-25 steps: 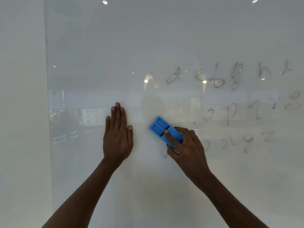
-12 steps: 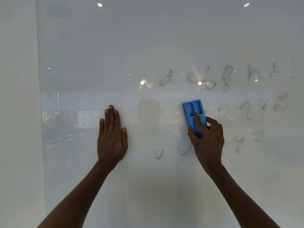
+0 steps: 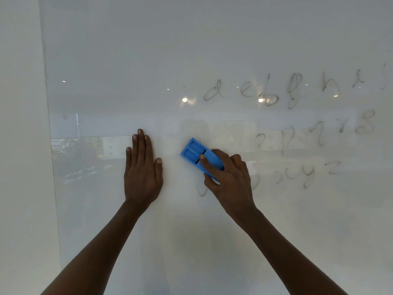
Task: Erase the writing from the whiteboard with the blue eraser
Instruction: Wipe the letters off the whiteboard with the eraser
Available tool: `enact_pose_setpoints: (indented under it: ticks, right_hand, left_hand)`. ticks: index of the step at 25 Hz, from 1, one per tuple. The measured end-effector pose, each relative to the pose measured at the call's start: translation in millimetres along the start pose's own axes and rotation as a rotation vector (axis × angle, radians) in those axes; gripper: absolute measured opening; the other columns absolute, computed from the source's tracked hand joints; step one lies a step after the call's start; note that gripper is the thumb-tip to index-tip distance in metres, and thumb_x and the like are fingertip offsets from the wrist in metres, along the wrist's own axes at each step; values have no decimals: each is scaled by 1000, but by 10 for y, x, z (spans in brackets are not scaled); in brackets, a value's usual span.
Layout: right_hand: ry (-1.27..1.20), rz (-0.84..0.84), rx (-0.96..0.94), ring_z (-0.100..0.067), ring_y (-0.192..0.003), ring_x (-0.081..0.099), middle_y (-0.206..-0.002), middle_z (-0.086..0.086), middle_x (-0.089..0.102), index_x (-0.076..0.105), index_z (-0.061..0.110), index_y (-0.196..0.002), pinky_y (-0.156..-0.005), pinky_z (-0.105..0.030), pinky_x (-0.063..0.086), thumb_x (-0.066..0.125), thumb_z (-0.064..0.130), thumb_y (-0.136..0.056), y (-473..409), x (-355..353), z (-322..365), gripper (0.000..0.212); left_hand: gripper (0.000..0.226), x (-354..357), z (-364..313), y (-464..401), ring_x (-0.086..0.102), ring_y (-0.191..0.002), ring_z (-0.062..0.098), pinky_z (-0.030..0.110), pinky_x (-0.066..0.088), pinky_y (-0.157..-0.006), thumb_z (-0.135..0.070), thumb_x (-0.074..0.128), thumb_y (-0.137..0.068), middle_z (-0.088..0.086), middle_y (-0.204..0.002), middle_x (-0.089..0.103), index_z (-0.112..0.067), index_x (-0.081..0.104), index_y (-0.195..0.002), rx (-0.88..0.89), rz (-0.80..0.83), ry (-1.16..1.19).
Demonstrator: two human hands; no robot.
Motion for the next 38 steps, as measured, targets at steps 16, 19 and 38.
enact_pose_setpoints:
  ticks: [16, 19, 38]
  right_hand:
    - [19, 218, -226, -29, -92, 55, -127, -10, 59, 64, 27, -123, -82, -39, 43, 70, 15, -79, 690, -360, -691, 46]
    - [27, 161, -114, -30, -92, 53, -127, -11, 59, 65, 25, -123, -78, -39, 44, 72, 15, -81, 706, -439, -881, 44]
    - [-33, -155, 482, -24, -93, 53, -115, -14, 58, 56, 21, -132, -71, -26, 43, 70, 36, -83, 404, -43, -201, 53]
  left_hand:
    - [65, 144, -90, 407, -3, -159, 25, 45, 6, -129, -28, 26, -104, 14, -171, 0, -3, 6, -161, -49, 16, -32]
    - [65, 142, -85, 407, -4, -159, 25, 44, 4, -129, -28, 26, -104, 13, -171, -2, -4, 5, -161, -51, 27, -30]
    - [68, 82, -113, 369, -2, -159, 30, 47, 8, -129, -23, 29, -100, 22, -169, 4, 4, 10, -159, -4, 56, -53]
Point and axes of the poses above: each hand's wrist, its own y-axis away from the middle knuckle, its own x-axis out of the palm, z = x × y, the point moved 1 cm from there along -y, towards the middle knuckle
